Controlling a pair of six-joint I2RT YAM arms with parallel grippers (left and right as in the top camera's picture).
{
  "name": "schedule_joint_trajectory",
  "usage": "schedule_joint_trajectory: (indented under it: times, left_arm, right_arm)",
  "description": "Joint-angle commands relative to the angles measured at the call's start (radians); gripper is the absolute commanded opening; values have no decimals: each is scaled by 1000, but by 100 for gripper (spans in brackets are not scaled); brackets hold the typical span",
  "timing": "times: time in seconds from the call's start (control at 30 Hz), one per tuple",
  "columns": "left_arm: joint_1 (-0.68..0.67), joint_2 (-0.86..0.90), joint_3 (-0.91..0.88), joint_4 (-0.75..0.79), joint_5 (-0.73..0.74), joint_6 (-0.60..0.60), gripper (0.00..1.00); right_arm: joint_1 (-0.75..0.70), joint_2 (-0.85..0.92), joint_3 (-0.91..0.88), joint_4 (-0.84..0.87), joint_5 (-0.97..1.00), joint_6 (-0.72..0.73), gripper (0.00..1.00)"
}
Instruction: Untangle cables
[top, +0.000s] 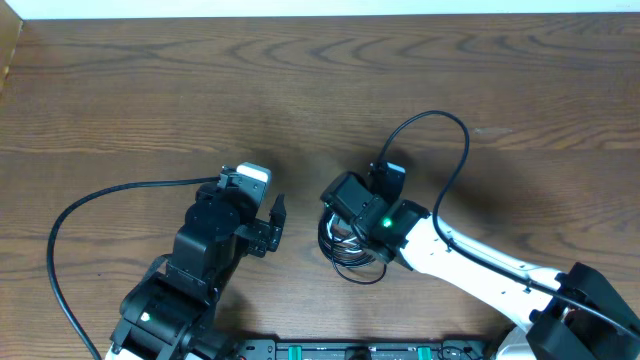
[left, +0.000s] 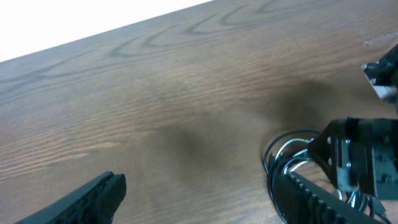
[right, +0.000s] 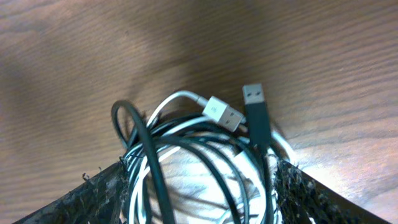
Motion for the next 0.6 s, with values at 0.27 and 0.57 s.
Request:
schedule_joint_trajectory:
  times: [0.27, 0.57]
  left_arm:
    - [-2, -2, 15, -2, -16, -16, 81]
    - [-2, -2, 15, -2, -17, -16, 82]
  right_arm:
    - [40, 14, -3, -1, 3, 37, 63]
    - [44, 74, -14, 3, -2, 74, 59]
